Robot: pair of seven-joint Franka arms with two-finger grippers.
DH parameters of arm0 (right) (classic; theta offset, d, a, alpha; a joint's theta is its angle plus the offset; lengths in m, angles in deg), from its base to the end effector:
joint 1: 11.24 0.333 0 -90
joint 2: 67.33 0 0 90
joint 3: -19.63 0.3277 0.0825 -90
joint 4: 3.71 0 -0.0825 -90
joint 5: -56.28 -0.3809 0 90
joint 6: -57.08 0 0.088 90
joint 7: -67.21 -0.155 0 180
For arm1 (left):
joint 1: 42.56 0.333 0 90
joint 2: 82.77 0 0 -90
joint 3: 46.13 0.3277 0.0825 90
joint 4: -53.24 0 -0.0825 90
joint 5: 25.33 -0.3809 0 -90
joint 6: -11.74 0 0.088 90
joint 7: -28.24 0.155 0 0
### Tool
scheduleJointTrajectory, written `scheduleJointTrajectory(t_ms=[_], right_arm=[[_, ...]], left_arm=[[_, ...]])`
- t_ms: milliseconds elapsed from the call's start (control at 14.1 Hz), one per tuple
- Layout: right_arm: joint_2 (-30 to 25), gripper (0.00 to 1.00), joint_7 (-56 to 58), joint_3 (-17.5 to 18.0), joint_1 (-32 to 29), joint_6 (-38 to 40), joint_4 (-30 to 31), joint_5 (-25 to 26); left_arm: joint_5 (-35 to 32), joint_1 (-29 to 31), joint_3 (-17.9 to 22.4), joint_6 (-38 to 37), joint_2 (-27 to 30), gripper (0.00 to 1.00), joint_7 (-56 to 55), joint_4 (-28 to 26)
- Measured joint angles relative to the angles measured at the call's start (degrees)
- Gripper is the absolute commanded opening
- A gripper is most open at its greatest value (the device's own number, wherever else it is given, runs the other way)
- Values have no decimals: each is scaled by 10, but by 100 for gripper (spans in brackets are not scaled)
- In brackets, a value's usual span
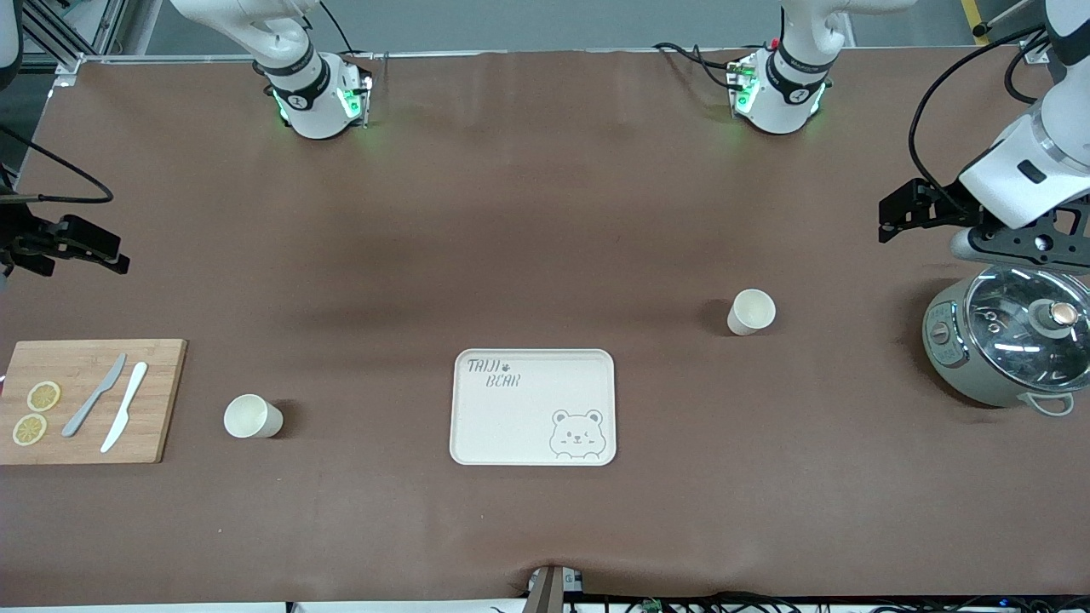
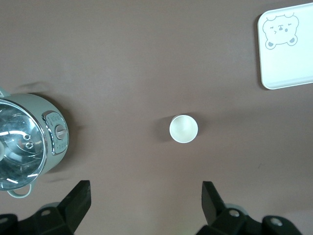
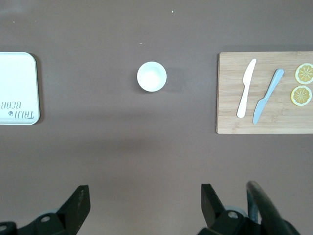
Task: Place white IKEA cup upright on tray with both arms
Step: 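Reach the left gripper to one white cup while the right gripper reaches the other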
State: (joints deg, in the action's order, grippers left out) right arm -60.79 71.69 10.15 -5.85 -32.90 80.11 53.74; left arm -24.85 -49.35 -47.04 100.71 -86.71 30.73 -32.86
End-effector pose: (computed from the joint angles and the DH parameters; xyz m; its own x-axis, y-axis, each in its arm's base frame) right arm 0.5866 -0.0299 0.5746 1.0000 0.0078 -0.0031 0.0077 -0.9996 -0.0259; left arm 0.5656 -0.0775 0.5799 0.9840 -0.1770 -0.0182 -0.1769 -0.9842 0.0103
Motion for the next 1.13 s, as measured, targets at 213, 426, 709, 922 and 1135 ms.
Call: scheduleJointTrajectory(t_ms=[213,426,709,922,1135], right_arm=[[0,100,0,10,-12,0,0,0],[0,100,1,40,-36,0,0,0],[0,100,1,49,-37,-1,0,0],[0,100,1,57,-35,-1,0,0],[6,100,1,62,-22,-1,5,0]], left_arm=[[0,0,0,1,0,100,0,0],[2,-3,-4,8,-3,100,0,-12],[2,-6,-12,183,-12,100,13,-167],[2,-6,-13,339,-14,100,27,-297],[2,-6,-14,501,-19,100,28,-411]])
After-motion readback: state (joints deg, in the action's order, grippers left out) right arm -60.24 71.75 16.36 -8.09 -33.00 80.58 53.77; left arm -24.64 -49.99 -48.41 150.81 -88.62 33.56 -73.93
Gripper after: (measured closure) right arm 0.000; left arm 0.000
